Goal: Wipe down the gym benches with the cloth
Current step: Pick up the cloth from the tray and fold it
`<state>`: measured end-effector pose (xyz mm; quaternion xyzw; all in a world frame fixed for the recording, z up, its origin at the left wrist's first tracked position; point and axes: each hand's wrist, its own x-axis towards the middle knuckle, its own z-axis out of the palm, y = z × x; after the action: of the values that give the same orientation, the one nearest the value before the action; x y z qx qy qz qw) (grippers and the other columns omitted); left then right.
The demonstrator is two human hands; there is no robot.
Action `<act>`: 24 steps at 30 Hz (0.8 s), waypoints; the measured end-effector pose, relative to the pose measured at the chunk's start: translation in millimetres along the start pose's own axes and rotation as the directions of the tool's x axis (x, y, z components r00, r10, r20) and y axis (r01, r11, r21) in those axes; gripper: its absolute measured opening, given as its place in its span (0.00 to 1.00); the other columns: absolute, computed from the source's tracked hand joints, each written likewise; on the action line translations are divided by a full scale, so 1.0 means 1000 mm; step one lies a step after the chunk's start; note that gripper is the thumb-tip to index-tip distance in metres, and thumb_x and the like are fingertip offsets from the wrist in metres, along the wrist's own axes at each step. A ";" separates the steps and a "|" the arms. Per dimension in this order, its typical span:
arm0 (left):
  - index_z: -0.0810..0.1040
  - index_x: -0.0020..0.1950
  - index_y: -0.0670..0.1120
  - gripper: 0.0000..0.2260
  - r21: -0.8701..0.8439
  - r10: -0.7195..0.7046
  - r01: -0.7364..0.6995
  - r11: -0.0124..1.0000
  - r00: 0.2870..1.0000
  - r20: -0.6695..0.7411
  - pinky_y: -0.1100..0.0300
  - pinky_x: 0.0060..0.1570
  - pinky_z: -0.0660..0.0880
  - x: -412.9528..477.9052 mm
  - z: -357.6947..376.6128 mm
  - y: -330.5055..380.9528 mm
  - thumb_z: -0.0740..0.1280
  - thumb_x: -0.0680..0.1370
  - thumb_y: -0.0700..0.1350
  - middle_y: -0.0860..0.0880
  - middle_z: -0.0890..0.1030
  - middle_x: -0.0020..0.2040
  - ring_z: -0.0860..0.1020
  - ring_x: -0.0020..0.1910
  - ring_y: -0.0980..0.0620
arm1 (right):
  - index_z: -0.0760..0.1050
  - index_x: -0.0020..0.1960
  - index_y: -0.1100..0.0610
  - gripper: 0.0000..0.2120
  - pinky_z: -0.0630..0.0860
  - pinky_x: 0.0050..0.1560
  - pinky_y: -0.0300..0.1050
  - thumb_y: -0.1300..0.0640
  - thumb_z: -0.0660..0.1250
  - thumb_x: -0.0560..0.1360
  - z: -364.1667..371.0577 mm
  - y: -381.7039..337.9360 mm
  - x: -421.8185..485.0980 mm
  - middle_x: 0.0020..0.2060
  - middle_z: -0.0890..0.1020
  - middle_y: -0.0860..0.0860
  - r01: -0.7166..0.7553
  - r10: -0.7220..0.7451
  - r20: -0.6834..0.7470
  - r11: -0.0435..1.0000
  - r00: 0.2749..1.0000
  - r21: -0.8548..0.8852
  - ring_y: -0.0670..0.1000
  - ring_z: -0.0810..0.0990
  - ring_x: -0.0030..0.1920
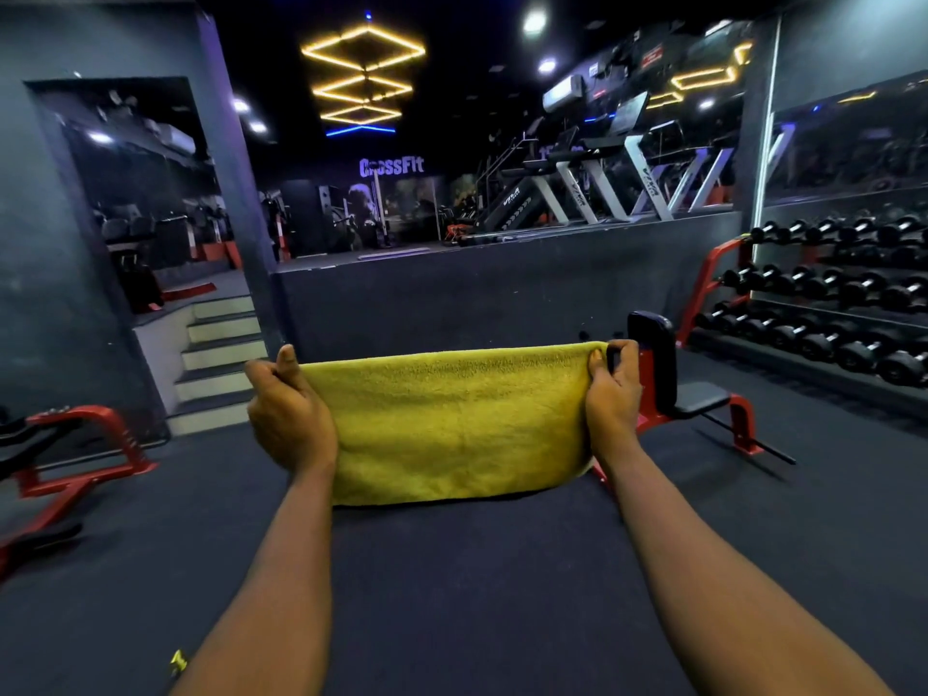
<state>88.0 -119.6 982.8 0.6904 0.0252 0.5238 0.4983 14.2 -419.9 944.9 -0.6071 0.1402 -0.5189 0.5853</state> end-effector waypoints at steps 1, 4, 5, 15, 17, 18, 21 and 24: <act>0.70 0.50 0.39 0.29 0.033 -0.015 0.015 0.999 1.000 0.006 0.51 0.32 0.65 -0.001 0.001 0.000 0.48 0.79 0.65 0.34 0.79 0.40 0.77 0.39 0.33 | 0.69 0.50 0.56 0.02 0.66 0.35 0.36 0.60 0.62 0.82 0.000 0.001 0.000 0.37 0.74 0.48 -0.005 0.005 -0.026 1.000 1.000 -0.030 0.44 0.72 0.37; 0.70 0.51 0.40 0.26 0.114 -0.079 0.073 0.991 0.996 0.046 0.50 0.33 0.65 -0.002 0.004 -0.001 0.51 0.81 0.64 0.34 0.80 0.43 0.78 0.42 0.33 | 0.71 0.52 0.58 0.03 0.63 0.38 0.41 0.59 0.63 0.81 0.000 0.008 -0.001 0.41 0.77 0.53 -0.053 0.048 -0.046 0.994 0.998 -0.101 0.51 0.74 0.40; 0.71 0.51 0.40 0.26 0.132 -0.100 0.091 0.987 0.993 0.069 0.49 0.34 0.65 -0.002 0.005 -0.002 0.51 0.81 0.63 0.34 0.80 0.44 0.78 0.43 0.33 | 0.71 0.51 0.58 0.03 0.63 0.40 0.42 0.58 0.63 0.81 -0.002 0.011 0.000 0.41 0.77 0.52 -0.064 0.061 -0.022 0.991 0.998 -0.121 0.52 0.74 0.42; 0.76 0.60 0.34 0.19 0.463 -0.460 0.213 0.860 0.716 0.525 0.47 0.56 0.72 -0.015 0.026 -0.009 0.63 0.82 0.50 0.32 0.76 0.62 0.75 0.61 0.34 | 0.73 0.53 0.58 0.11 0.68 0.44 0.44 0.54 0.70 0.76 -0.007 0.041 -0.004 0.48 0.80 0.59 -0.194 0.365 0.207 0.802 0.908 -0.564 0.59 0.78 0.50; 0.78 0.55 0.36 0.16 0.422 -0.397 0.134 0.897 0.665 0.632 0.50 0.55 0.73 -0.025 0.031 -0.004 0.65 0.81 0.49 0.34 0.79 0.59 0.76 0.59 0.36 | 0.74 0.53 0.60 0.12 0.67 0.44 0.43 0.56 0.72 0.75 0.000 0.039 -0.018 0.47 0.80 0.56 -0.162 0.351 0.287 0.839 0.891 -0.520 0.56 0.78 0.49; 0.78 0.51 0.38 0.13 0.385 -0.355 0.100 0.918 0.642 0.680 0.51 0.55 0.73 -0.031 0.034 -0.001 0.67 0.80 0.49 0.35 0.80 0.57 0.77 0.58 0.37 | 0.74 0.54 0.60 0.13 0.68 0.44 0.42 0.57 0.73 0.74 0.003 0.037 -0.024 0.46 0.80 0.54 -0.133 0.333 0.343 0.859 0.878 -0.494 0.54 0.78 0.48; 0.75 0.46 0.44 0.08 0.254 -0.239 0.056 0.966 0.568 0.787 0.52 0.48 0.77 -0.050 0.042 0.012 0.70 0.78 0.47 0.39 0.81 0.50 0.79 0.52 0.40 | 0.75 0.54 0.58 0.13 0.75 0.47 0.42 0.58 0.75 0.73 0.017 0.025 -0.042 0.45 0.82 0.51 -0.042 0.272 0.490 0.902 0.828 -0.429 0.49 0.80 0.47; 0.73 0.46 0.44 0.06 0.140 -0.183 0.124 0.982 0.484 0.856 0.55 0.24 0.77 -0.064 0.044 0.028 0.69 0.79 0.44 0.43 0.78 0.42 0.80 0.35 0.46 | 0.75 0.54 0.56 0.12 0.77 0.44 0.37 0.61 0.74 0.74 0.031 0.011 -0.057 0.45 0.83 0.49 -0.005 0.241 0.620 0.934 0.747 -0.357 0.43 0.80 0.43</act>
<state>78.7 -198.7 959.7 0.8687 -0.1505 0.0607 0.4680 19.7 -360.7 915.7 -0.8286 0.0525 -0.2021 0.5195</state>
